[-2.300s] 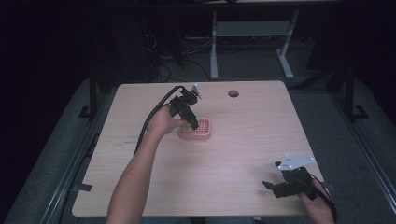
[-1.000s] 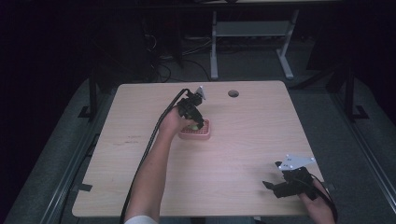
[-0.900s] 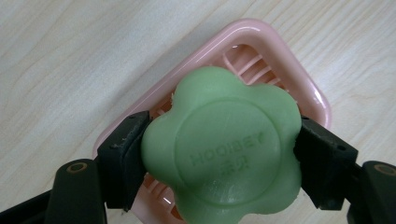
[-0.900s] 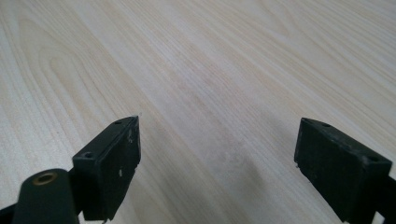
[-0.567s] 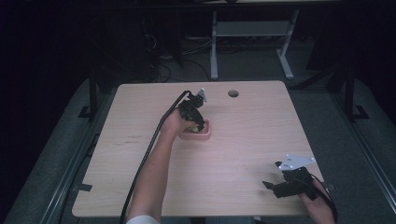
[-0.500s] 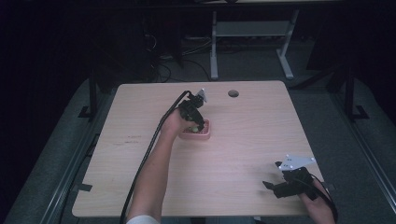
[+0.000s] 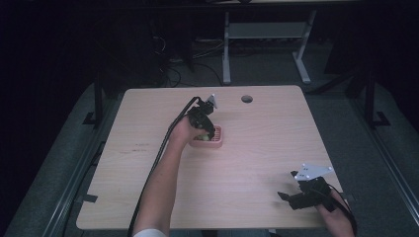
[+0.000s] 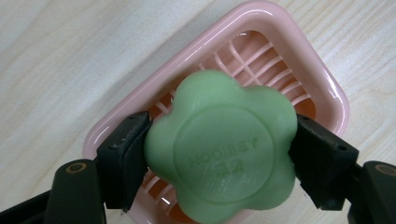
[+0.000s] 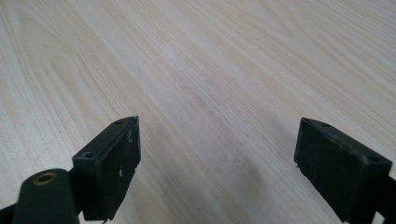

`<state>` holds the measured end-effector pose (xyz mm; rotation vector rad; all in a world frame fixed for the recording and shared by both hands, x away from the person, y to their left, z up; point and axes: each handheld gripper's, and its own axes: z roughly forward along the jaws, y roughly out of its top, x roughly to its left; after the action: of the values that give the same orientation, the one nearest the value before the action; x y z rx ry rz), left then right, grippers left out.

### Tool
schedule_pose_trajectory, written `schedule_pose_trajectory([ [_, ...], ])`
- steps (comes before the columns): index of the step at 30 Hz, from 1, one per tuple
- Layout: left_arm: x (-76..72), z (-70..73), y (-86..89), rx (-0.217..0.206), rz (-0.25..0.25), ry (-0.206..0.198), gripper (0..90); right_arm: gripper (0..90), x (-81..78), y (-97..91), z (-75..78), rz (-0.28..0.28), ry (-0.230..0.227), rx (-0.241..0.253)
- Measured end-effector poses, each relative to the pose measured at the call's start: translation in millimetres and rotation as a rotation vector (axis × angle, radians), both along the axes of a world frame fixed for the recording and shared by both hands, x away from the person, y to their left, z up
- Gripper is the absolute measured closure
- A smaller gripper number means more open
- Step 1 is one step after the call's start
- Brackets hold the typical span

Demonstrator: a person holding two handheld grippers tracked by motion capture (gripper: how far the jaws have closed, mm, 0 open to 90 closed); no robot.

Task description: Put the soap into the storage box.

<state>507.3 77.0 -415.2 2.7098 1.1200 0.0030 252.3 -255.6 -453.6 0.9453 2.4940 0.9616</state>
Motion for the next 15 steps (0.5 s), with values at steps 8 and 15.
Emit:
schedule_pose_trajectory([
  [8, -1.2, 7.5, 2.2, -0.013, -0.004, -0.021, 25.7, 14.0, 0.0, 0.4, -0.2, 0.002, 0.003, -0.005],
  [15, -4.8, 17.0, 5.7, -0.006, -0.009, -0.041, 24.2, 14.0, 0.9, 0.5, -0.3, 0.005, 0.003, -0.006],
])
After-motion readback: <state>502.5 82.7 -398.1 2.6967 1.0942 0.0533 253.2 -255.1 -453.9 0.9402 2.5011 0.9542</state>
